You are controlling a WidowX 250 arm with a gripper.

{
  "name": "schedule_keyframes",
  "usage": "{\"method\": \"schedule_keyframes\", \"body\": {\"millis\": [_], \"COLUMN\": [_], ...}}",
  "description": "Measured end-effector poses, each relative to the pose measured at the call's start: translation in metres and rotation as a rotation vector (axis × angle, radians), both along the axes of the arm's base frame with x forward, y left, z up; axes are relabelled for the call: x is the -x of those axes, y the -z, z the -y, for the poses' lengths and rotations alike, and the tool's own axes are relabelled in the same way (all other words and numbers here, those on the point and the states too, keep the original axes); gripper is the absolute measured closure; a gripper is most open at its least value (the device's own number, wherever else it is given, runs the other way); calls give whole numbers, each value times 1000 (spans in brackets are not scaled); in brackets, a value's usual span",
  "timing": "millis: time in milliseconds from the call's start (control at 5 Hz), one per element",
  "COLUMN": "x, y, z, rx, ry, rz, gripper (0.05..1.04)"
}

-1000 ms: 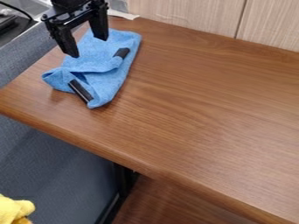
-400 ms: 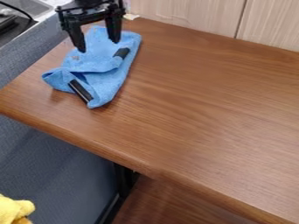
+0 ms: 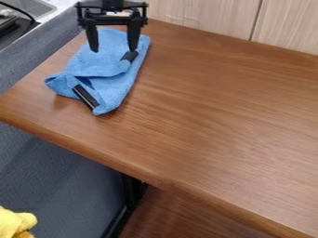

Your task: Unfold the cloth from right to left

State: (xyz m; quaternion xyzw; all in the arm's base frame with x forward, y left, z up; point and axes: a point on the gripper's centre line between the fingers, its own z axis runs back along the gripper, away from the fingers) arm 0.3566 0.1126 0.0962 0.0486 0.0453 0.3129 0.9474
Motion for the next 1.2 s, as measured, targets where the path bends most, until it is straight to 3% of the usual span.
{"method": "schedule_keyframes", "body": {"millis": [200,400,800,1000,1200], "x": [-5,-8,-19,-22,-22], "y": [14,19,27,26,36], "z": [1,1,11,13,13], "rx": [-61,-65,-13,-1,6], "ry": [117,149,262,288,293], "rz": [27,54,132,140,119], "gripper": [84,84,84,133,413]}}
